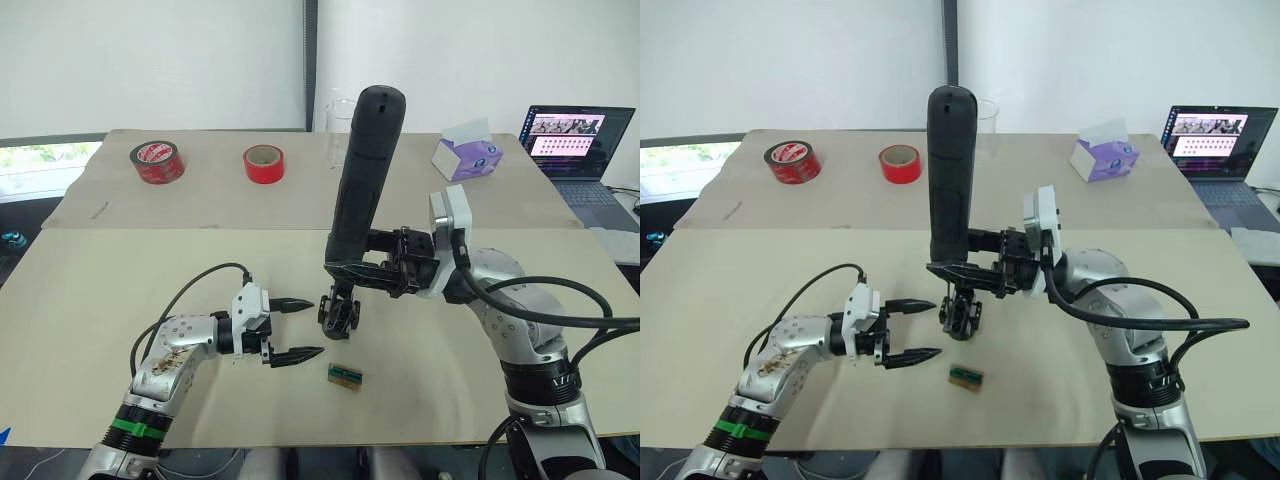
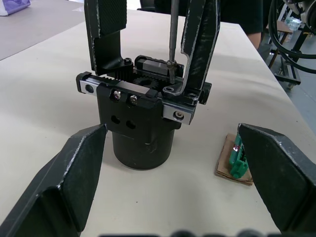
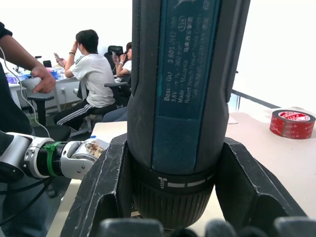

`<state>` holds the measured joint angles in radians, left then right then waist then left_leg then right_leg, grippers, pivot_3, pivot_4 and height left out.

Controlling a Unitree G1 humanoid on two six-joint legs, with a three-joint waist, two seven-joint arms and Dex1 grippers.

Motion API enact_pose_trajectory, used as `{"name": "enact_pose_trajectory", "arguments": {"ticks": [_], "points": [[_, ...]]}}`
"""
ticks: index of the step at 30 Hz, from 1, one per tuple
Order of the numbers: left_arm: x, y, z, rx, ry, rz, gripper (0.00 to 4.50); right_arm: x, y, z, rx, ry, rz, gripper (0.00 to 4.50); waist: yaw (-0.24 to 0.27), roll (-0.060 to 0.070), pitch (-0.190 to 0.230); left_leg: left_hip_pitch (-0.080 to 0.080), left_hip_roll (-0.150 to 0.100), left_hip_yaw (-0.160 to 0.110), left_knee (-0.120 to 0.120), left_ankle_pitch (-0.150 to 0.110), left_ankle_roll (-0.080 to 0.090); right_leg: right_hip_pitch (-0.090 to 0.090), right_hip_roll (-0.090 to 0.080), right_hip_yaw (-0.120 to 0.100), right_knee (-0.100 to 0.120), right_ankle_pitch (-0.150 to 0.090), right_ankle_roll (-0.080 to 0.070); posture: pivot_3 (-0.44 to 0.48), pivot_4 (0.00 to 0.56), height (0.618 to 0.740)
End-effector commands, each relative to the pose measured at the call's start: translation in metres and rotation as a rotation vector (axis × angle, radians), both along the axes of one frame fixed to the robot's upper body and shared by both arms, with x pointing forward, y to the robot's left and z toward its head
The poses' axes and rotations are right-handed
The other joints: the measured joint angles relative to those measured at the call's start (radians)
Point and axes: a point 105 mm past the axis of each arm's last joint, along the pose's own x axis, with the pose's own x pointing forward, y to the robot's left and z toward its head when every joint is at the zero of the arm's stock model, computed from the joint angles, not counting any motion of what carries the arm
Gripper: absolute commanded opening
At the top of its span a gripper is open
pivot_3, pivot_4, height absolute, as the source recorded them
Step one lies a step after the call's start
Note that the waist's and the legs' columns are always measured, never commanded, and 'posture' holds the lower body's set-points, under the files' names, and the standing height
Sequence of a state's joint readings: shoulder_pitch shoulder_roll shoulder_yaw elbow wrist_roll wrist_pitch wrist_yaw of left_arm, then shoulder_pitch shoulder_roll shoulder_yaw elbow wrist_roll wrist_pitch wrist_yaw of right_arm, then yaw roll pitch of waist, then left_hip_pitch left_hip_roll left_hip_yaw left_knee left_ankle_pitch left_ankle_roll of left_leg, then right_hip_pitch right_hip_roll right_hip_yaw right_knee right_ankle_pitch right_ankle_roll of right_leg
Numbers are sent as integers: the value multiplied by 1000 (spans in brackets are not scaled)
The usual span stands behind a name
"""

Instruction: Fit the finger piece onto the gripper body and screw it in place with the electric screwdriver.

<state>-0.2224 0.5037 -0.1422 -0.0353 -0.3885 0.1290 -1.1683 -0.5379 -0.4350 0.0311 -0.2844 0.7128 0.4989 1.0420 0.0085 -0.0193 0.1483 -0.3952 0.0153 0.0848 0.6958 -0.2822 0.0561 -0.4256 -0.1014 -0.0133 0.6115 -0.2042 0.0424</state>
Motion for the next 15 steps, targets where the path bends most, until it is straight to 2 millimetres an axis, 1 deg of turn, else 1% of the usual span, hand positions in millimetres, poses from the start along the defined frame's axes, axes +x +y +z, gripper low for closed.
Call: {"name": "enact_pose_trajectory", "arguments": {"ticks": [1, 15], "points": [[-3, -3, 5, -8, -39, -19, 4500, -9, 2, 15, 25, -65, 38, 1916, 0, 0, 0, 0, 0, 0, 0, 0, 0, 0, 0, 0, 0, 0, 0, 0, 150, 740], [-5, -4, 5, -10, -40, -20, 4500, -8, 2, 11, 10, -75, 30, 1916, 0, 0, 0, 0, 0, 0, 0, 0, 0, 0, 0, 0, 0, 0, 0, 0, 150, 740]]}}
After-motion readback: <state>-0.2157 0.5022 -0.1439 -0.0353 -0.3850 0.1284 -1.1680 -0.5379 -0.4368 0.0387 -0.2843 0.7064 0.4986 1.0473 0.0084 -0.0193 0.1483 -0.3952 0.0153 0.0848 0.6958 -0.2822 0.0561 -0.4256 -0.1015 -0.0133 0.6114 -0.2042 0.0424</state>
